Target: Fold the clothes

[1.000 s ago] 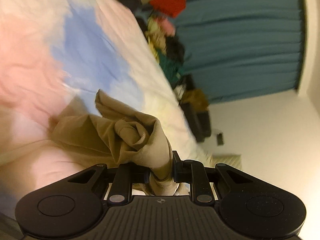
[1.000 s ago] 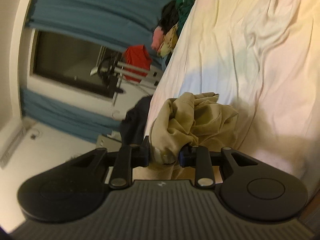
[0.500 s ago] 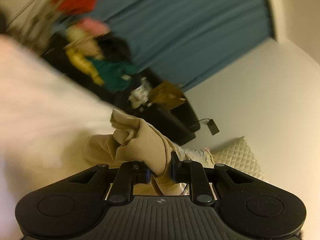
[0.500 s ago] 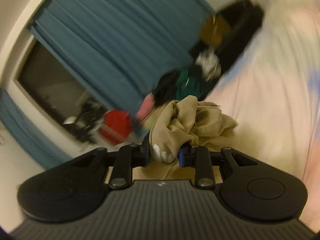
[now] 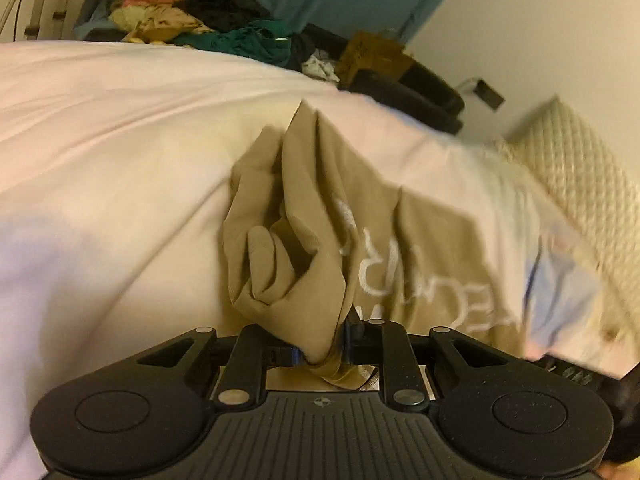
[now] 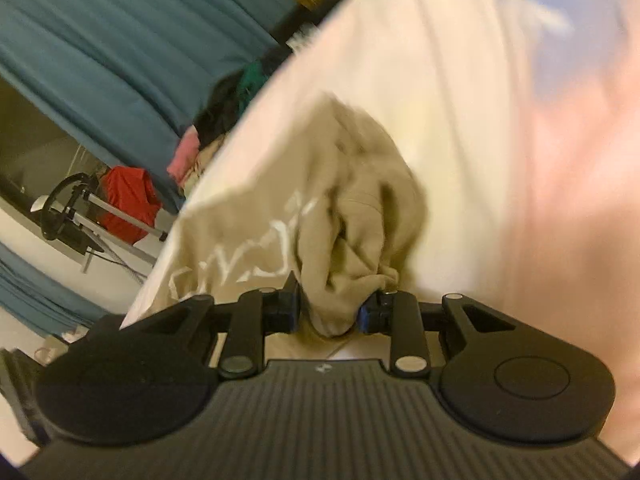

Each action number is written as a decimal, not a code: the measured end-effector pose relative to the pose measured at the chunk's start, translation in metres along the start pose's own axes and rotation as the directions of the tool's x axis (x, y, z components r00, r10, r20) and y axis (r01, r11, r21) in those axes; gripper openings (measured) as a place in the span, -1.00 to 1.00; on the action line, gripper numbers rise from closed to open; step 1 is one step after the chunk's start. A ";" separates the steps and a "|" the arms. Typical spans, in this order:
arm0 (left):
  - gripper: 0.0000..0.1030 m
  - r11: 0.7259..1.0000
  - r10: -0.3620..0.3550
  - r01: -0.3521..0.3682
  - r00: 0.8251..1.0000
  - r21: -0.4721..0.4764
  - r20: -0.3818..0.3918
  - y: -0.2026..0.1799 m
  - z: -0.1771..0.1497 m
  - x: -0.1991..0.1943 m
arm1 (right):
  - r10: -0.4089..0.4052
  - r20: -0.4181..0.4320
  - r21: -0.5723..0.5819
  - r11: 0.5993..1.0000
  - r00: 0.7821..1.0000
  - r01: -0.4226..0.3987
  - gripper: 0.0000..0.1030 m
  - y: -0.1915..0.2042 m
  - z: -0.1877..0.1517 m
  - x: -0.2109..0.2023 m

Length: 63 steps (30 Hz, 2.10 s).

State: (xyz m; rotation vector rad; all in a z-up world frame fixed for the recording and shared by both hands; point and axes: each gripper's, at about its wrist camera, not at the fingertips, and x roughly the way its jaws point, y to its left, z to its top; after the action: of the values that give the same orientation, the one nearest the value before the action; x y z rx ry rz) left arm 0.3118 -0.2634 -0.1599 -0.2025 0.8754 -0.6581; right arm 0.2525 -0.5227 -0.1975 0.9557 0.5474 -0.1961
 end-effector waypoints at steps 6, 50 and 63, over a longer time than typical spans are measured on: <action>0.00 0.988 0.098 -0.099 0.995 0.120 0.015 -0.025 0.006 -0.023 | -0.055 -0.040 0.034 0.998 0.998 0.056 -0.33 0.011 0.001 -0.017; 0.99 0.929 0.069 -0.251 0.841 0.273 0.537 -0.127 -0.160 -0.429 | 0.103 0.405 -0.592 0.787 0.909 0.174 1.00 0.142 -0.178 -0.321; 0.99 0.923 0.119 -0.279 0.862 0.265 0.493 -0.110 -0.168 -0.400 | 0.070 0.435 -0.635 0.730 0.897 0.251 1.00 0.140 -0.195 -0.303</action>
State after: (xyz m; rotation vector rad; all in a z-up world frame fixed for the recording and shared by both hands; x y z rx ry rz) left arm -0.0500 -0.0893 0.0379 0.0363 0.3014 -0.5153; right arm -0.0184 -0.3073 -0.0266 0.1364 0.2090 -0.2657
